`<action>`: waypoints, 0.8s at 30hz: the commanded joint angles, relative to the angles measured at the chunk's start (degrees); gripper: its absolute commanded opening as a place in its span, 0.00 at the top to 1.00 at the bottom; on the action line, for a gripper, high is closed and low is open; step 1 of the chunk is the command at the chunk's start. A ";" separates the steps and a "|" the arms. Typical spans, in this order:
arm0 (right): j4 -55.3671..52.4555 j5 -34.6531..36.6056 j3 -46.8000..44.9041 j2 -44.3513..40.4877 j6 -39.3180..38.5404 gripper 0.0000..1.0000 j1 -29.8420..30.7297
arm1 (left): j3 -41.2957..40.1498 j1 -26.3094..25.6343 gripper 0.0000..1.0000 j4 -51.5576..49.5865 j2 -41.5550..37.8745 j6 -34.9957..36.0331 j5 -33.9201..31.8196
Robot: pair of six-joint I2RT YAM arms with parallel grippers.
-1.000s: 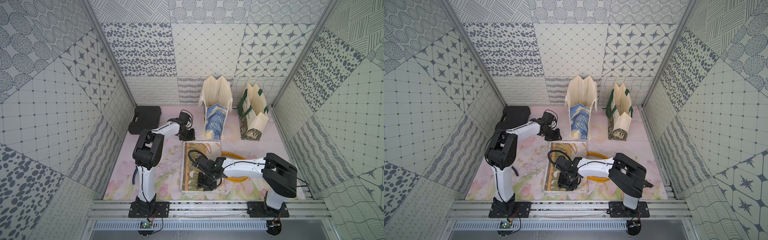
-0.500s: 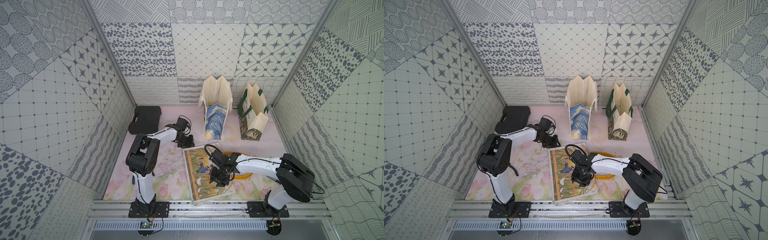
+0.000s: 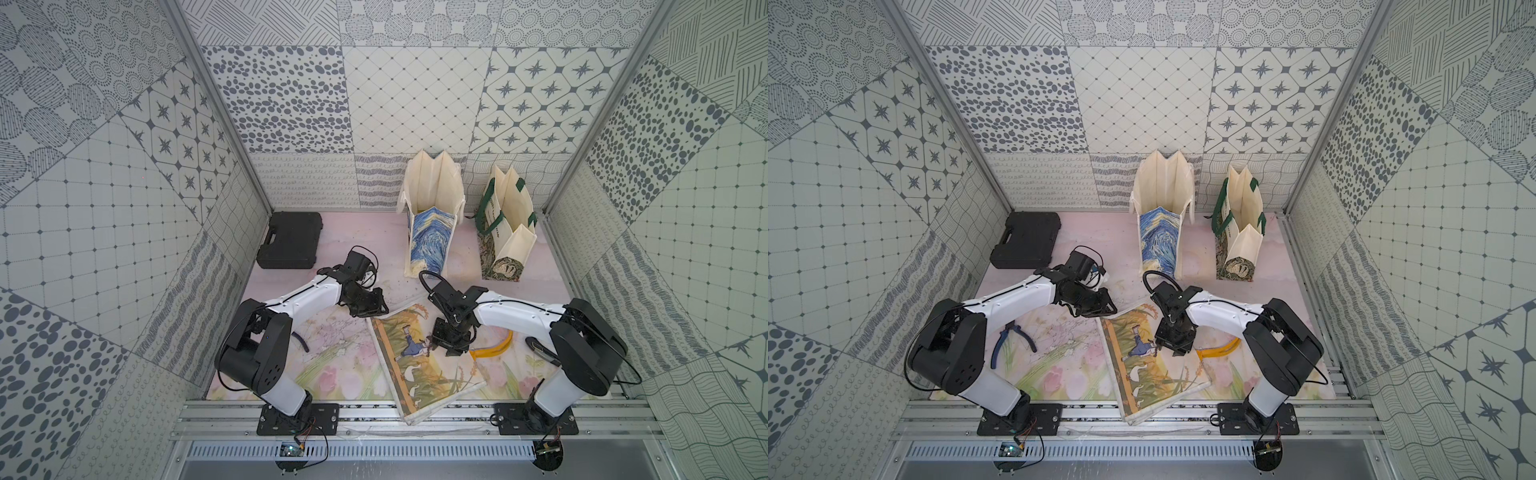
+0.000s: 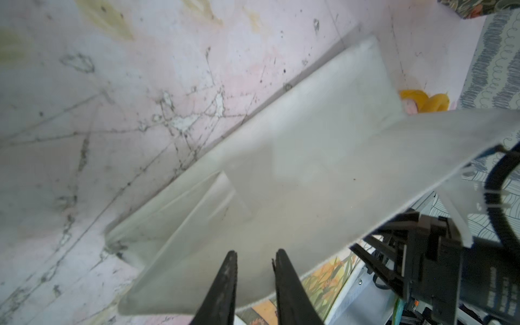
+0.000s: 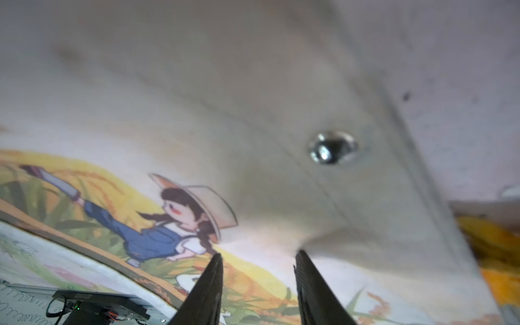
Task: Put away the canvas bag
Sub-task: Adjust the canvas bag at the center of the board.
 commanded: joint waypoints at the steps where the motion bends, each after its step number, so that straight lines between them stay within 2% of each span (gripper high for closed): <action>1: -2.28 1.84 5.26 4.45 -3.84 0.56 -0.67 | -4.95 -0.92 0.75 -6.24 -3.89 -2.47 2.74; 12: -4.62 0.26 20.38 18.86 -10.08 0.56 -3.63 | -6.92 -0.86 0.74 -5.41 -4.97 -2.99 2.32; 24: -9.82 0.56 34.97 28.05 -18.11 0.56 -5.23 | -8.83 -0.82 0.74 -6.40 -10.82 -5.66 0.98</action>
